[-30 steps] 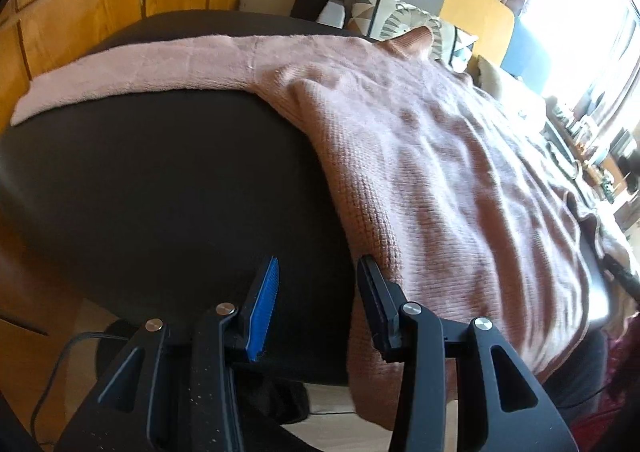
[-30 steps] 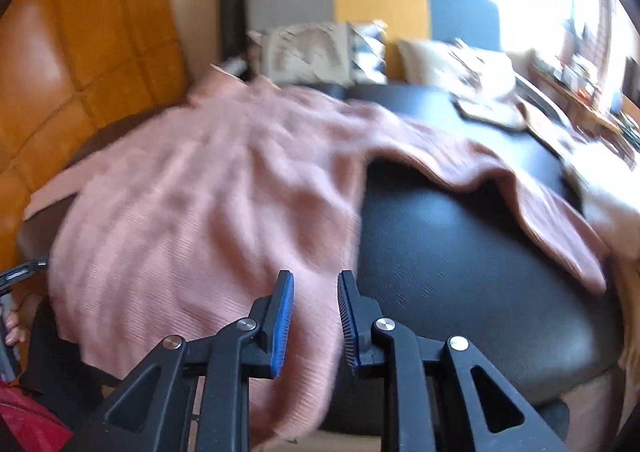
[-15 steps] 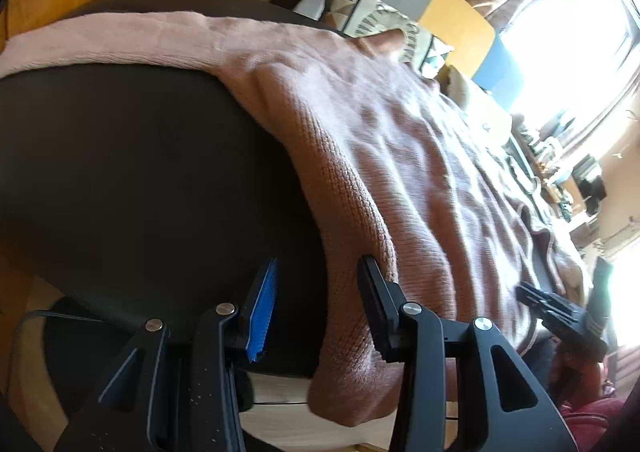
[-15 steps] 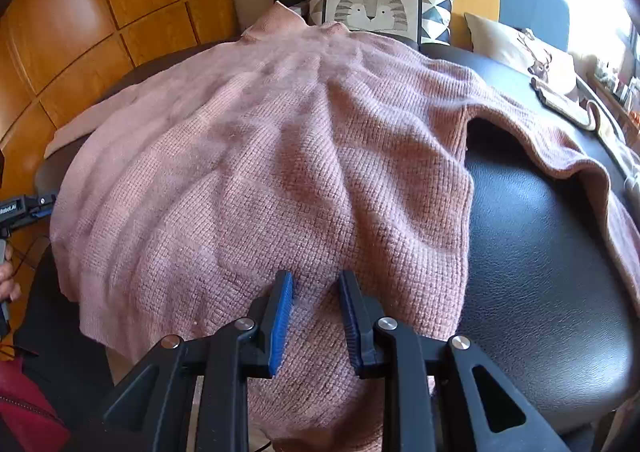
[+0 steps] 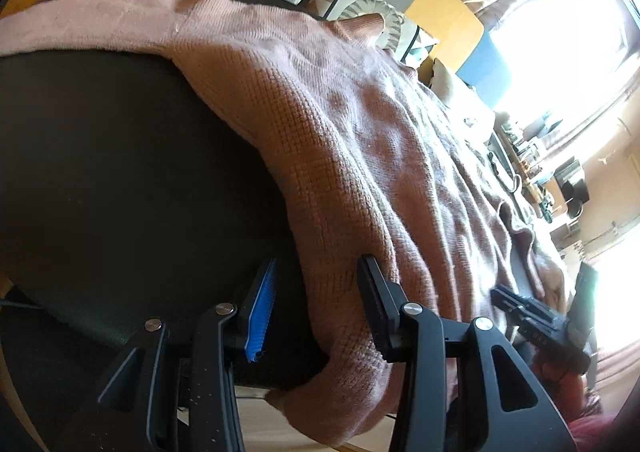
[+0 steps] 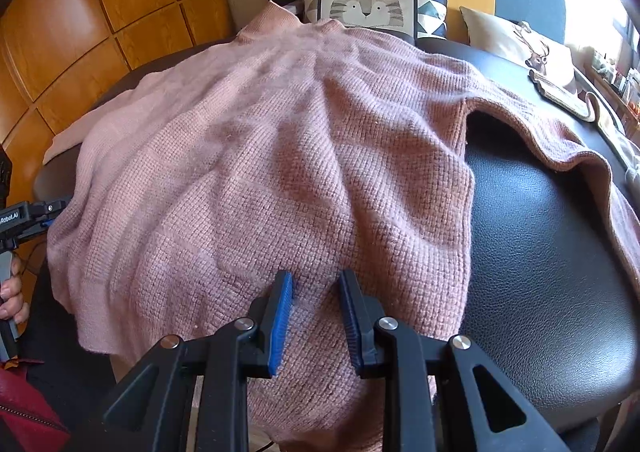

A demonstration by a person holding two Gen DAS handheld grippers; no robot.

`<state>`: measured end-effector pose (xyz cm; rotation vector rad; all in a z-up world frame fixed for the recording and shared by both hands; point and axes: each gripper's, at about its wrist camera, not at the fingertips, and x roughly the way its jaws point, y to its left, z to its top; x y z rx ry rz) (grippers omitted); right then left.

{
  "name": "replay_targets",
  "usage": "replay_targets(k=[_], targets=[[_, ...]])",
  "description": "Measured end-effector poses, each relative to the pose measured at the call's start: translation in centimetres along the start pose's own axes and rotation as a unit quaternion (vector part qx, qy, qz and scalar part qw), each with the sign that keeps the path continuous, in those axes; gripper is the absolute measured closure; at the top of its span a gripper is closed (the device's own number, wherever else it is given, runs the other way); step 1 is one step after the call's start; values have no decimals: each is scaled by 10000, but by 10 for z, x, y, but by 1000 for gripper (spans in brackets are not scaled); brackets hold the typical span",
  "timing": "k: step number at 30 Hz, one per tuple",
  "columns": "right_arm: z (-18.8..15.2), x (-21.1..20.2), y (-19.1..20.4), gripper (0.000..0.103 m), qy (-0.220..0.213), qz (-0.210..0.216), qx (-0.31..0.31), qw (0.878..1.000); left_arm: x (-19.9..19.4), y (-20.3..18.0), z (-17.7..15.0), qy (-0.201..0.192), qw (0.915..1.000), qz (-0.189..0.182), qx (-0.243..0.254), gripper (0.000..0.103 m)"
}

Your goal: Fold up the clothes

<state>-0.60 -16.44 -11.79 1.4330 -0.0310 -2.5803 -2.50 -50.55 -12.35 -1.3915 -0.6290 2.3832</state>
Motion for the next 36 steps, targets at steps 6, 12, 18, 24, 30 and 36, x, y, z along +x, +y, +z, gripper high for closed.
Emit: replay_targets(k=[6, 12, 18, 24, 30, 36], targets=[[1, 1, -1, 78, 0, 23, 56, 10000, -7, -4, -3, -113, 9998, 98, 95, 96], [2, 1, -3, 78, 44, 88, 95, 9999, -57, 29, 1, -552, 9964, 578, -281, 97], [5, 4, -3, 78, 84, 62, 117, 9999, -87, 64, 5, -774, 9826, 1569, -625, 103], [5, 4, -5, 78, 69, 96, 198, 9997, -59, 74, -7, -202, 9913, 863, -977, 98], [4, 4, -7, 78, 38, 132, 254, 9996, -41, 46, -6, -61, 9957, -178, -909, 81], [3, 2, -6, 78, 11, 148, 288, 9995, -33, 20, 7, -163, 9945, -562, -867, 63]])
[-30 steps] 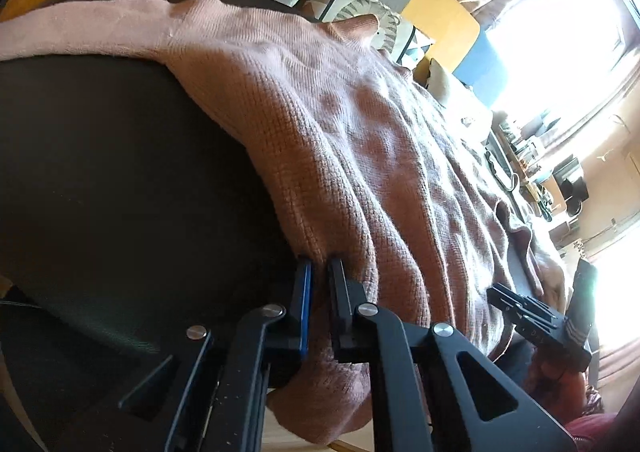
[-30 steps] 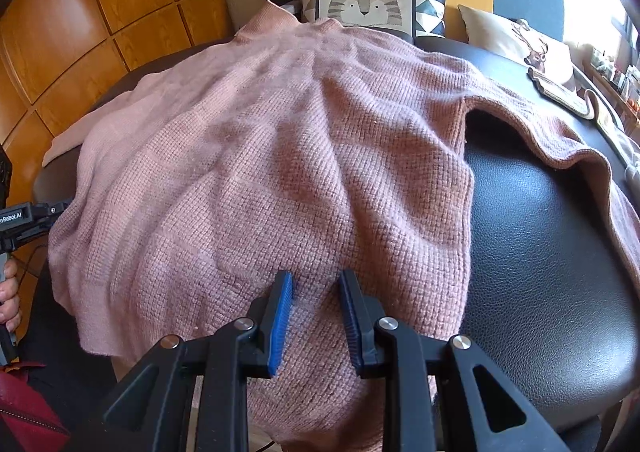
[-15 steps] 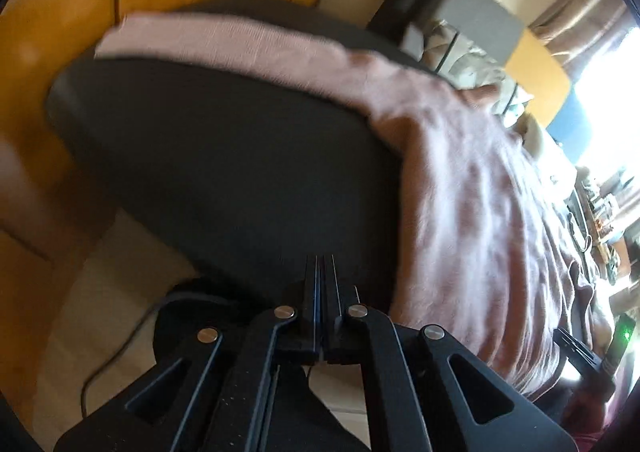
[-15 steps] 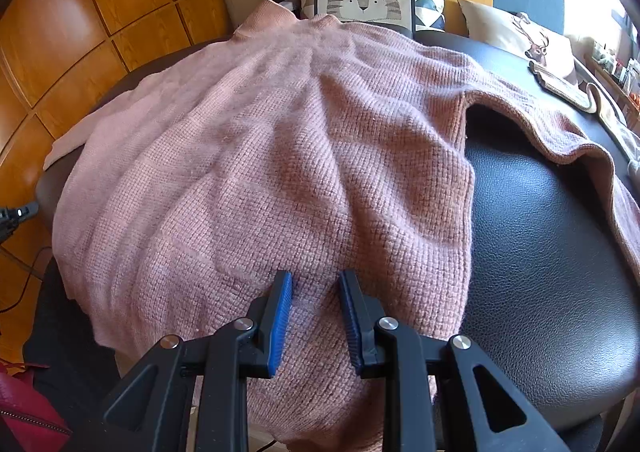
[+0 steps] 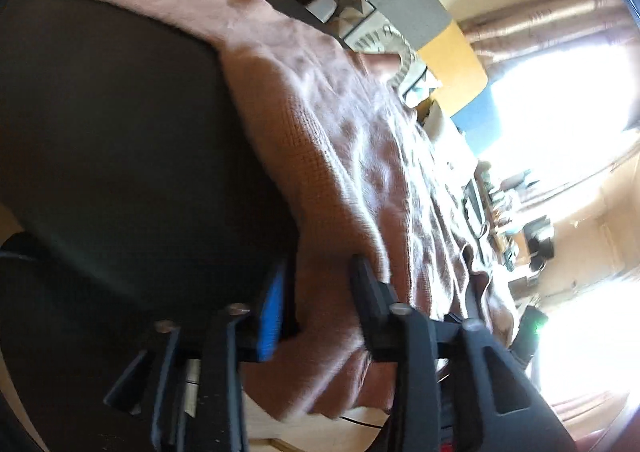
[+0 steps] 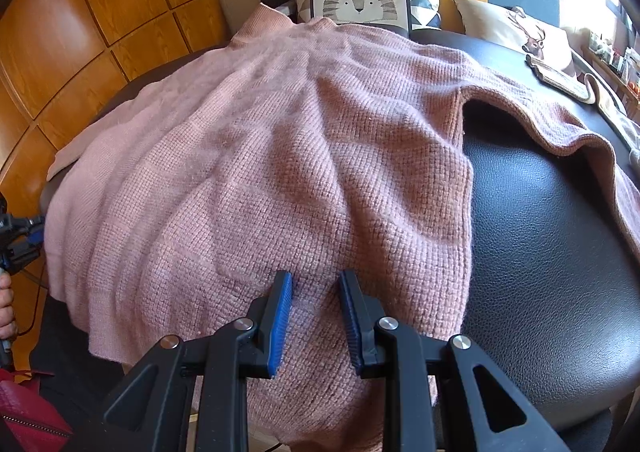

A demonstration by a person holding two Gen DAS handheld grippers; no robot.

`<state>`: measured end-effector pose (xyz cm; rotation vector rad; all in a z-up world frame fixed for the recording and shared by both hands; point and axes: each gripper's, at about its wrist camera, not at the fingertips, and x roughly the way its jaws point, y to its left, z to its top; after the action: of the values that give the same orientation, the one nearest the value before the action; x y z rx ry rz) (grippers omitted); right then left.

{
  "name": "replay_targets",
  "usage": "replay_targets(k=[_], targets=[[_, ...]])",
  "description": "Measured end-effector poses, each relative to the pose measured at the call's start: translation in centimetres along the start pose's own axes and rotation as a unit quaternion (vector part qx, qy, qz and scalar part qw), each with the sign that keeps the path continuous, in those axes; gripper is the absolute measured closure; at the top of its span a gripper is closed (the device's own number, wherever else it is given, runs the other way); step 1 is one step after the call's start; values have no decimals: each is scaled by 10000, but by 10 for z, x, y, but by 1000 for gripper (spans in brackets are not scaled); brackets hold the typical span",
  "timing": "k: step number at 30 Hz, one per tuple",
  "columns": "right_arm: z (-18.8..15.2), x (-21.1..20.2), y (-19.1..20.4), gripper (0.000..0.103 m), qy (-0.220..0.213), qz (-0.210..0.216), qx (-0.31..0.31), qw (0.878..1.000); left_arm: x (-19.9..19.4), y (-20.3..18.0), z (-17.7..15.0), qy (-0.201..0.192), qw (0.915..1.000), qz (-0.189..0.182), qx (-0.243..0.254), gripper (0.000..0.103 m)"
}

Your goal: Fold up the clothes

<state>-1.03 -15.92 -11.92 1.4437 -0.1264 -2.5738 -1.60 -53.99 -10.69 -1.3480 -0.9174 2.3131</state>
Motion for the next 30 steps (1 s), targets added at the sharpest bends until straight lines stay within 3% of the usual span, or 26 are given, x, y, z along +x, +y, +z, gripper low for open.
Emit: replay_targets(k=[3, 6, 7, 11, 16, 20, 22, 25, 27, 28, 30], targets=[[-1, -1, 0, 78, -3, 8, 7, 10000, 11, -17, 1, 130, 9997, -175, 116, 63], [-1, -1, 1, 78, -5, 16, 15, 10000, 17, -31, -2, 227, 9987, -406, 222, 45], [-1, -1, 1, 78, -5, 16, 19, 10000, 19, -35, -4, 228, 9986, -352, 311, 41], [-1, -1, 0, 78, -4, 36, 30, 10000, 32, -41, -12, 318, 9962, 220, 775, 41], [0, -1, -2, 78, -4, 65, 41, 10000, 14, -29, -16, 7, 9979, -558, 339, 41], [-1, 0, -2, 78, -3, 67, 35, 10000, -13, 4, -11, -497, 9970, -581, -123, 41], [-2, -1, -3, 78, -5, 78, 37, 10000, -21, 24, -7, -826, 9950, -230, -516, 41], [-1, 0, -4, 78, -10, 84, 44, 10000, -29, 54, 2, -1167, 9851, 575, -1122, 41], [-1, 0, -4, 78, -14, 84, 49, 10000, -35, 71, 7, -1230, 9790, 959, -1316, 49], [-1, 0, -4, 78, -17, 82, 50, 10000, -35, 72, 9, -1199, 9795, 1089, -1197, 58], [-2, -1, -3, 78, -25, 72, 51, 10000, -28, 57, 11, -1041, 9810, 1538, -561, 61]])
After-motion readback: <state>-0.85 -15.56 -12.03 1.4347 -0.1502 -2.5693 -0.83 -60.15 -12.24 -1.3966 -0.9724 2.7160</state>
